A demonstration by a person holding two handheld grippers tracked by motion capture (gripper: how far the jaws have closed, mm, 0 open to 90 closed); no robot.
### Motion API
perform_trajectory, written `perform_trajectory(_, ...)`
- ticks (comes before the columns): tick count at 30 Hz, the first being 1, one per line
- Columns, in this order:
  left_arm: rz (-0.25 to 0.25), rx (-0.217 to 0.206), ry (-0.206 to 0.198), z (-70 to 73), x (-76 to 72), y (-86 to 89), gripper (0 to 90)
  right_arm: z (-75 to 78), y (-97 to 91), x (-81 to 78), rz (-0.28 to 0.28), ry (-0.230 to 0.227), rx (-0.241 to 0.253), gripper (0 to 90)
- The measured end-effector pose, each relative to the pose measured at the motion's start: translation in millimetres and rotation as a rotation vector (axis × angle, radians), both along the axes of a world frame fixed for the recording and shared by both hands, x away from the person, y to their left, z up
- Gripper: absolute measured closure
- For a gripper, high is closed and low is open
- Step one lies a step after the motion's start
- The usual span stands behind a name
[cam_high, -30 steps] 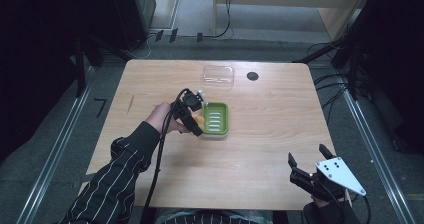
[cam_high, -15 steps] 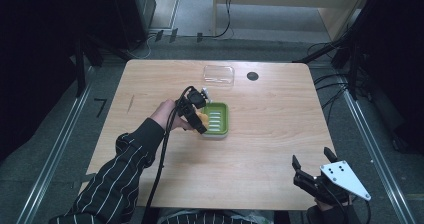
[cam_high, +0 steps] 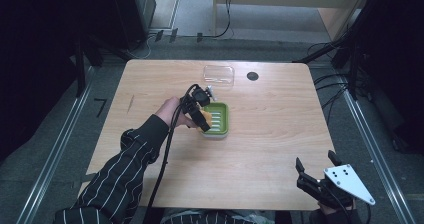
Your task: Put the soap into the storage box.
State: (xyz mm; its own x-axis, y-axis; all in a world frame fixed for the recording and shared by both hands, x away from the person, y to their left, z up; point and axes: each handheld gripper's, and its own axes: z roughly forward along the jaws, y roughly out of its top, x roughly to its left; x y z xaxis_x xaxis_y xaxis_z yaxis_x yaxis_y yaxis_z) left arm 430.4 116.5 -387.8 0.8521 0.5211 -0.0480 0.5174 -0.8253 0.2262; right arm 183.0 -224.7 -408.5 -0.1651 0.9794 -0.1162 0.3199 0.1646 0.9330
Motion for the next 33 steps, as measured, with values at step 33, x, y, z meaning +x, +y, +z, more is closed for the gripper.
perform_trajectory(33, -0.002, 0.035, 0.004, -20.8, 27.2, -29.0, 25.9, 0.3, -4.2, -11.5, -0.023, -0.002, -0.001, 13.1)
